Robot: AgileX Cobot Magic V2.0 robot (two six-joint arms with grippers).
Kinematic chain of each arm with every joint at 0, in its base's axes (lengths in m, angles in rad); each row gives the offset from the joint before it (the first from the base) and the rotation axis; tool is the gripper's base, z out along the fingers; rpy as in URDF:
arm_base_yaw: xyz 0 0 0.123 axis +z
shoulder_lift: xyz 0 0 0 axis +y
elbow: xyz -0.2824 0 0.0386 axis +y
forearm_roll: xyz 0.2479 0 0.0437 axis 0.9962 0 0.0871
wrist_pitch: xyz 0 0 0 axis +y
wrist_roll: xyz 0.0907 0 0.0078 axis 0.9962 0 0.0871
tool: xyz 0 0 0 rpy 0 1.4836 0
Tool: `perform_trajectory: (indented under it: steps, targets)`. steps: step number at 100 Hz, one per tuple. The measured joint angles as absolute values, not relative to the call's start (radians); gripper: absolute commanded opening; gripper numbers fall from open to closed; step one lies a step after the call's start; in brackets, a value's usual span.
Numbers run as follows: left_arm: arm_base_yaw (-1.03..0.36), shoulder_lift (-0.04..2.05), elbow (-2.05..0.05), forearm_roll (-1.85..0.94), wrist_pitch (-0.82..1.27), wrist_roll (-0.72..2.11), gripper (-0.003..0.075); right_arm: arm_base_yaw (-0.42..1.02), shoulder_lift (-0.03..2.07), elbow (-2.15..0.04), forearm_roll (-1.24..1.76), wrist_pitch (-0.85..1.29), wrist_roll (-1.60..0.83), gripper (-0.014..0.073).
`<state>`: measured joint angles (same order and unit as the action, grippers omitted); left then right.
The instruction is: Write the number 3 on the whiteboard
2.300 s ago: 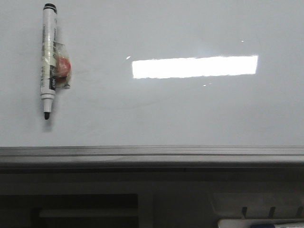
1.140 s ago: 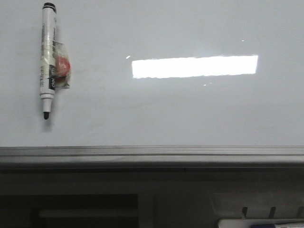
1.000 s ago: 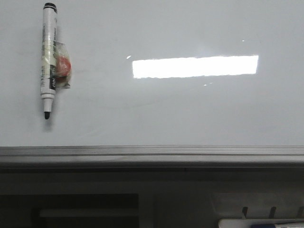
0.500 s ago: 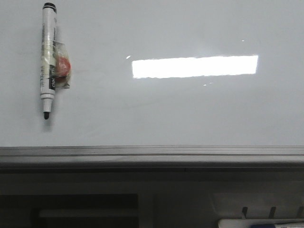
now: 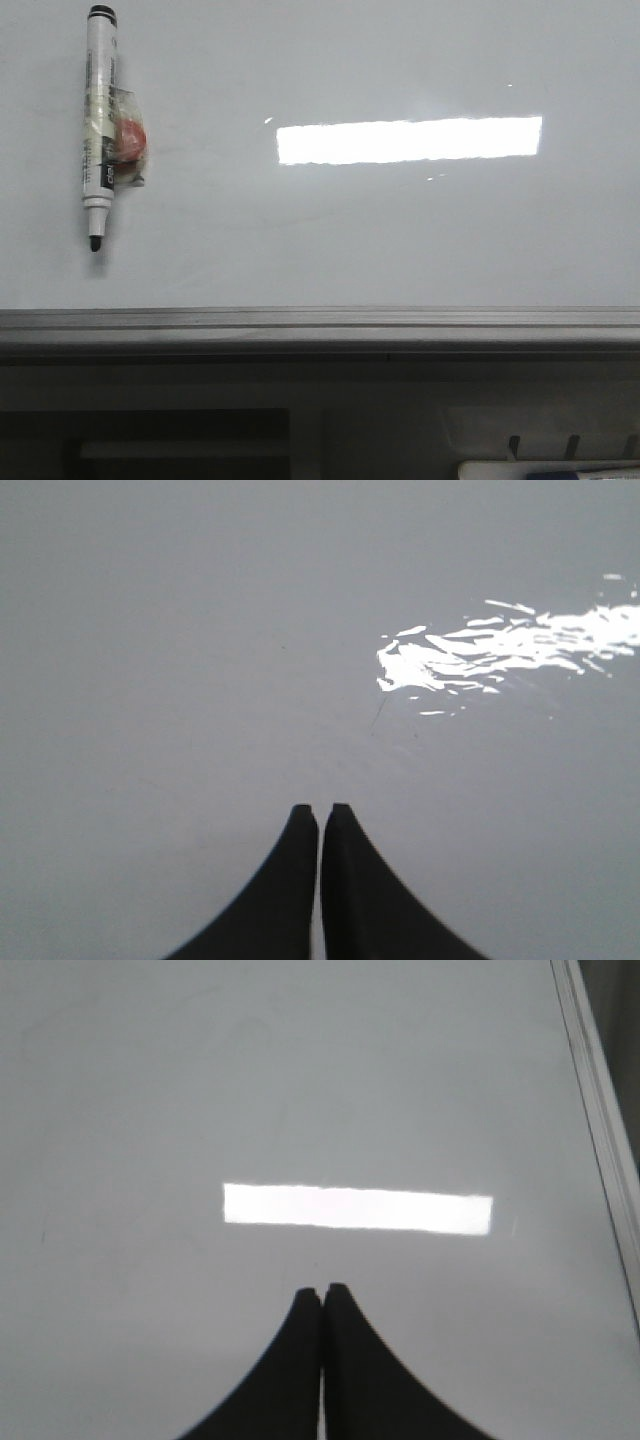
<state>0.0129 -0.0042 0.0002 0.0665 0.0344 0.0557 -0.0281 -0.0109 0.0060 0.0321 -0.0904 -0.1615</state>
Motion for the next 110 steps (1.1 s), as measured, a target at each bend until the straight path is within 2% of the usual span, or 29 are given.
perform_trajectory:
  steps: [21,37,46,59,66,68,69,79,86,110]
  targets:
    - [0.013,-0.004,-0.037,-0.037,0.124,0.054,-0.0021,-0.028,-0.011,-0.032,0.146,0.174,-0.162,-0.0060]
    - [0.013,0.007,-0.237,-0.079,0.391,0.057,-0.0021,-0.028,0.063,-0.185,0.224,0.385,-0.162,-0.0060]
    - [0.013,0.032,-0.326,-0.054,0.501,0.059,-0.0020,-0.028,0.138,-0.254,0.245,0.443,-0.162,-0.0061]
    - [0.013,0.053,-0.352,-0.042,0.503,0.061,-0.0013,-0.028,0.212,-0.299,0.257,0.459,-0.162,-0.0061]
    - [0.013,0.056,-0.354,-0.042,0.491,0.064,0.0060,-0.028,0.222,-0.301,0.257,0.460,-0.162,-0.0061]
    - [0.013,0.059,-0.354,-0.042,0.488,0.066,0.0115,-0.028,0.223,-0.301,0.257,0.463,-0.162,-0.0061]
    - [0.013,0.058,-0.354,-0.042,0.488,0.066,0.0115,-0.028,0.222,-0.301,0.257,0.463,-0.162,-0.0061]
    - [0.013,0.063,-0.354,-0.045,0.481,0.073,0.0368,-0.028,0.222,-0.301,0.258,0.465,-0.162,-0.0061]
    - [0.013,0.063,-0.354,-0.054,0.444,0.073,0.0464,-0.028,0.222,-0.301,0.258,0.463,-0.162,-0.0061]
    - [0.013,0.083,-0.290,-0.165,0.159,0.081,0.0447,-0.028,0.222,-0.301,0.267,0.459,-0.162,-0.0061]
